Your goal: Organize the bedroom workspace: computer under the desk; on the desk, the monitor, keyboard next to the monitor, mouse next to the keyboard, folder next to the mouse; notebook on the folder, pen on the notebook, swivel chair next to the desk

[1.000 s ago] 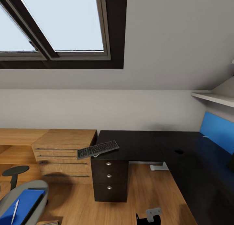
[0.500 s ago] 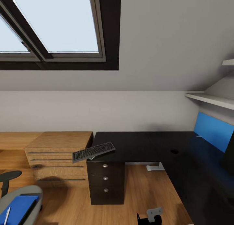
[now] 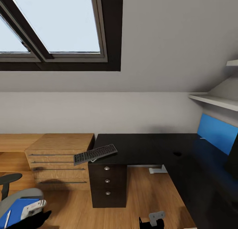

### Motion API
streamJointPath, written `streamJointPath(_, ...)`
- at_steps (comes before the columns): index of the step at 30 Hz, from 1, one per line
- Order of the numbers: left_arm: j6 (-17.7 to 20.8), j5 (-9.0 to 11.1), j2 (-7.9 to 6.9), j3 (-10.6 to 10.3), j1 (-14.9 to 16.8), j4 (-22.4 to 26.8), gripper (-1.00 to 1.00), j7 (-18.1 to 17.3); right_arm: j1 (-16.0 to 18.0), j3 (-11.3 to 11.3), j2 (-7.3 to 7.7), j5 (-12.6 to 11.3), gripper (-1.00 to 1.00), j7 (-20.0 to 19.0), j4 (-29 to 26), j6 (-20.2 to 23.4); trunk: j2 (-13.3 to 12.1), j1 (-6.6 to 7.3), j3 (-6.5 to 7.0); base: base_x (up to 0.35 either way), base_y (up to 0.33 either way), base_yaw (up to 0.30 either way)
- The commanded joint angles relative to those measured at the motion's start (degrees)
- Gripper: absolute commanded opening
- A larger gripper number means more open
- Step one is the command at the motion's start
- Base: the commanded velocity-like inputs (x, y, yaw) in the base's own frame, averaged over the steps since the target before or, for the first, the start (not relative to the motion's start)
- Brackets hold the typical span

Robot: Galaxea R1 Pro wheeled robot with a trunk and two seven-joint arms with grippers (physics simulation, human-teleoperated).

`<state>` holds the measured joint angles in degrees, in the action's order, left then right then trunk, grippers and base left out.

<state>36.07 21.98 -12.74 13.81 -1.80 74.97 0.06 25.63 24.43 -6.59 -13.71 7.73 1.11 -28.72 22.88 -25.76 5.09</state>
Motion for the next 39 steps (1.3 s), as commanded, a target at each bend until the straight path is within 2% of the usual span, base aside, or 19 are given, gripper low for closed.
streamJointPath(1, 3.4, 2.3, -0.60, 1.6, 0.0, 1.5, 1.00, 0.0, 0.0, 0.5, -0.02, -0.4, 1.00, 0.2, 0.1, -0.2, 0.0, -0.02, -0.10, 0.000, 0.000, 0.000)
streamJointPath(3, 8.2, 5.3, -1.42, 3.4, 0.4, 3.3, 1.00, 0.0, 0.0, 0.5, -0.01, -0.4, 1.00, 0.2, 0.1, -0.2, 0.0, -0.02, -0.27, 0.000, 0.000, 0.000)
streamJointPath(7, 15.9, 10.2, -2.99, 4.9, 2.0, 6.3, 1.00, 0.1, 0.0, 0.5, 0.00, -0.4, 1.00, 0.2, 0.1, -0.2, 0.0, -0.02, -0.64, 0.000, 0.000, 0.000)
streamJointPath(14, 20.7, 15.1, -4.85, 5.3, 7.7, 7.2, 1.00, 0.4, 0.0, 0.5, 0.04, -0.4, 1.00, 0.2, 0.1, -0.2, 0.0, -0.02, -1.27, 0.000, 0.000, 0.000)
streamJointPath(17, 21.3, 15.7, -5.03, 5.3, 11.1, 6.4, 1.00, 2.6, 0.0, 0.5, 0.10, -0.4, 1.00, 0.2, 0.1, -0.2, 0.0, -0.02, -1.48, 0.000, 0.000, 0.000)
streamJointPath(20, 21.5, 17.7, -5.47, 5.0, 15.1, 5.2, 1.00, 5.8, 0.0, 0.5, 0.15, -0.4, 1.00, 0.2, 0.1, -0.2, 0.0, -0.02, -1.56, 0.000, 0.000, 0.000)
streamJointPath(21, 21.6, 19.3, -5.84, 4.6, 16.7, 4.5, 1.00, 7.2, 0.0, 0.5, 0.16, -0.4, 1.00, 0.2, 0.1, -0.2, 0.0, -0.02, -1.57, 0.000, 0.000, 0.000)
streamJointPath(23, 21.6, 24.5, -7.05, 2.4, 19.9, 2.3, 1.00, 10.6, 0.0, 0.4, 0.17, -0.4, 1.00, 0.2, 0.1, -0.2, 0.0, -0.02, -1.59, 0.000, 0.000, 0.000)
streamJointPath(24, 21.7, 28.1, -7.78, 0.7, 21.9, 0.8, 1.00, 12.8, 0.0, 0.4, 0.17, -0.4, 1.00, 0.2, 0.1, -0.2, 0.0, -0.02, -1.59, 0.000, 0.000, 0.000)
streamJointPath(25, 21.7, 32.7, -8.81, -1.4, 24.2, -0.8, 1.00, 15.6, 0.0, 0.4, 0.18, -0.4, 1.00, 0.3, 0.1, -0.2, 0.0, -0.02, -1.59, 0.000, 0.000, 0.000)
streamJointPath(26, 21.7, 39.5, -10.23, -4.4, 27.3, -3.1, 1.00, 19.5, 0.0, 0.4, 0.18, -0.4, 1.00, 0.3, 0.1, -0.2, 0.0, -0.02, -1.59, 0.000, 0.000, 0.000)
streamJointPath(27, 21.7, 41.8, -10.73, -5.4, 28.3, -4.0, 1.00, 20.7, 0.0, 0.4, 0.18, -0.4, 1.00, 0.3, 0.1, -0.2, 0.0, -0.02, -1.59, 0.000, 0.000, 0.000)
streamJointPath(28, 21.7, 46.3, -11.77, -7.4, 30.3, -5.9, 1.00, 22.7, 0.0, 0.4, 0.18, -0.4, 1.00, 0.3, 0.1, -0.2, 0.0, -0.02, -1.59, 0.000, 0.000, 0.000)
streamJointPath(29, 21.7, 48.5, -12.30, -8.4, 31.3, -6.7, 1.00, 23.4, 0.0, 0.4, 0.18, -0.4, 1.00, 0.3, 0.1, -0.2, 0.0, -0.02, -1.59, 0.000, 0.000, 0.000)
streamJointPath(30, 21.7, 52.0, -13.09, -10.0, 33.0, -7.9, 1.00, 24.4, 0.0, 0.4, 0.20, -0.4, 1.00, 0.3, 0.1, -0.2, 0.0, -0.02, -1.59, 0.000, 0.000, 0.000)
streamJointPath(32, 21.7, 55.2, -13.67, -11.6, 34.4, -8.9, 1.00, 25.2, 0.0, 0.4, 0.28, -0.3, 1.00, 0.2, 0.0, -0.3, 0.0, -0.02, -1.59, 0.000, 0.000, 0.000)
streamJointPath(34, 21.7, 56.8, -13.87, -12.4, 35.1, -9.4, 1.00, 25.6, 0.0, 0.4, 0.44, -0.3, 1.00, 0.2, 0.1, -0.3, 0.0, -0.02, -1.59, 0.000, 0.000, 0.000)
streamJointPath(37, 21.6, 58.2, -13.72, -12.9, 35.7, -9.9, 1.00, 25.3, 0.0, 0.5, 1.22, -0.3, 1.00, 0.1, 0.1, -0.3, 0.0, -0.02, -1.60, 0.000, 0.000, 0.000)
streamJointPath(39, 21.8, 58.6, -13.22, -12.6, 35.5, -9.7, 1.00, 24.9, -0.3, 0.8, 0.95, -0.3, 1.00, 0.1, 0.1, -0.3, 0.0, -0.02, -1.60, 0.000, 0.000, 0.000)
